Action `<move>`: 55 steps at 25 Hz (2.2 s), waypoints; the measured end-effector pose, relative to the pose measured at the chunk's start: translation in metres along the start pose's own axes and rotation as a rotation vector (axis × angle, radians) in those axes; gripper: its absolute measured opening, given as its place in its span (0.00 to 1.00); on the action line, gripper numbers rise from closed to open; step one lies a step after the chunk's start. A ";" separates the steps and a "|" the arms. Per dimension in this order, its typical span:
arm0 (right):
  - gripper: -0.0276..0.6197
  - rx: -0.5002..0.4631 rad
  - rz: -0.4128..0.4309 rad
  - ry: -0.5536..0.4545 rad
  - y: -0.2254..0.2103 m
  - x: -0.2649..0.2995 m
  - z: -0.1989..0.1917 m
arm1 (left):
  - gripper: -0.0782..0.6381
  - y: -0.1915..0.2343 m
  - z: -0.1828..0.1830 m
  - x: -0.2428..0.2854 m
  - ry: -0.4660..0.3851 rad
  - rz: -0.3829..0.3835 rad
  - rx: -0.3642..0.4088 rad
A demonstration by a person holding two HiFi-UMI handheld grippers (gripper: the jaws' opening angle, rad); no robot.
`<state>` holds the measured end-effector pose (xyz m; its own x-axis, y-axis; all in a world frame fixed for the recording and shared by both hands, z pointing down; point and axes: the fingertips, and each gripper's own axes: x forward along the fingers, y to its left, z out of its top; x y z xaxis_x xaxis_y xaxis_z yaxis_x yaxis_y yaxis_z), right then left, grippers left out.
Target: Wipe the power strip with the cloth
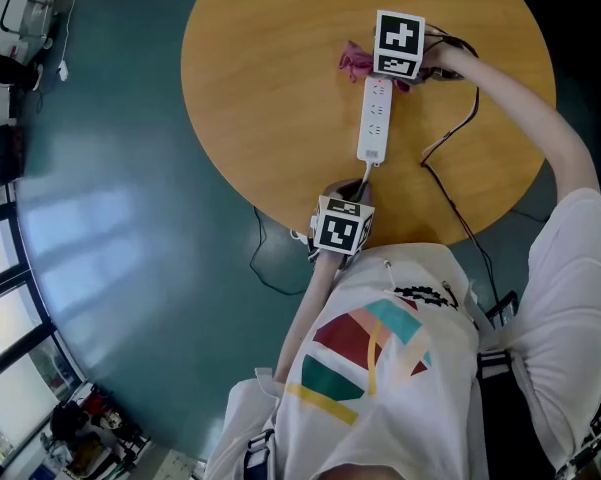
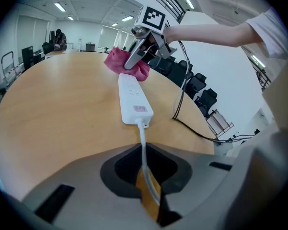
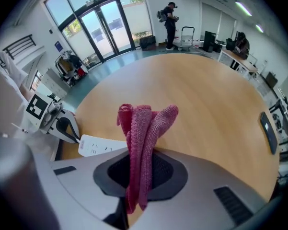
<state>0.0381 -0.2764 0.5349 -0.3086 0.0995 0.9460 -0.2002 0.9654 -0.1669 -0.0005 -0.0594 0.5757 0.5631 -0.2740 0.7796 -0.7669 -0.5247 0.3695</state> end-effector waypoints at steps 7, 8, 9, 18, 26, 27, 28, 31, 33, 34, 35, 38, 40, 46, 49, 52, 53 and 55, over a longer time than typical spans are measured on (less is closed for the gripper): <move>0.10 0.160 -0.030 -0.006 -0.002 -0.015 -0.038 | 0.21 0.005 0.009 -0.008 -0.011 -0.002 0.005; 0.10 0.170 -0.030 0.010 -0.001 -0.016 -0.049 | 0.21 0.003 0.009 -0.007 -0.015 -0.004 0.004; 0.10 0.177 -0.029 0.024 0.002 -0.016 -0.061 | 0.21 0.000 0.009 -0.004 -0.018 -0.005 0.004; 0.10 0.302 -0.087 -0.123 0.009 -0.047 -0.081 | 0.21 -0.007 0.023 0.001 -0.021 -0.019 0.021; 0.10 0.565 -0.222 -0.697 0.085 -0.110 -0.078 | 0.22 -0.021 0.032 -0.037 -0.314 0.054 0.083; 0.10 0.582 -0.251 -0.744 0.091 -0.118 -0.080 | 0.25 -0.020 0.043 -0.043 -0.365 0.064 0.079; 0.10 0.594 -0.280 -0.787 0.096 -0.128 -0.082 | 0.27 -0.021 0.054 -0.050 -0.400 0.065 0.073; 0.10 0.603 -0.377 -0.935 0.118 -0.169 -0.084 | 0.27 -0.033 0.092 -0.072 -0.501 0.065 0.061; 0.10 0.589 -0.436 -1.052 0.141 -0.196 -0.086 | 0.27 -0.052 0.113 -0.089 -0.573 0.025 0.044; 0.10 0.585 -0.453 -1.111 0.155 -0.204 -0.087 | 0.26 -0.063 0.121 -0.098 -0.618 -0.007 0.029; 0.10 0.589 -0.460 -1.162 0.168 -0.209 -0.089 | 0.26 -0.073 0.127 -0.107 -0.666 -0.025 0.020; 0.10 0.629 -0.456 -1.257 0.202 -0.206 -0.095 | 0.17 -0.090 0.133 -0.130 -0.767 0.025 0.049; 0.10 0.664 -0.443 -1.290 0.219 -0.200 -0.102 | 0.17 -0.099 0.130 -0.141 -0.805 0.048 0.075; 0.10 0.719 -0.487 -1.328 0.257 -0.196 -0.139 | 0.17 -0.130 0.111 -0.146 -0.821 0.048 0.101; 0.10 0.710 -0.551 -1.301 0.264 -0.196 -0.148 | 0.17 -0.138 0.107 -0.145 -0.802 0.042 0.133; 0.10 0.721 -0.559 -1.309 0.267 -0.196 -0.154 | 0.17 -0.146 0.106 -0.140 -0.777 0.034 0.168; 0.10 0.723 -0.563 -1.310 0.268 -0.196 -0.155 | 0.17 -0.147 0.106 -0.139 -0.770 0.032 0.175; 0.10 0.722 -0.569 -1.310 0.268 -0.195 -0.157 | 0.17 -0.147 0.108 -0.136 -0.761 0.027 0.183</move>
<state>0.1906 0.0011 0.3490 -0.5158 -0.8494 0.1114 -0.8224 0.4545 -0.3423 0.0687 -0.0314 0.3605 0.6520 -0.7310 0.2016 -0.7576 -0.6166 0.2142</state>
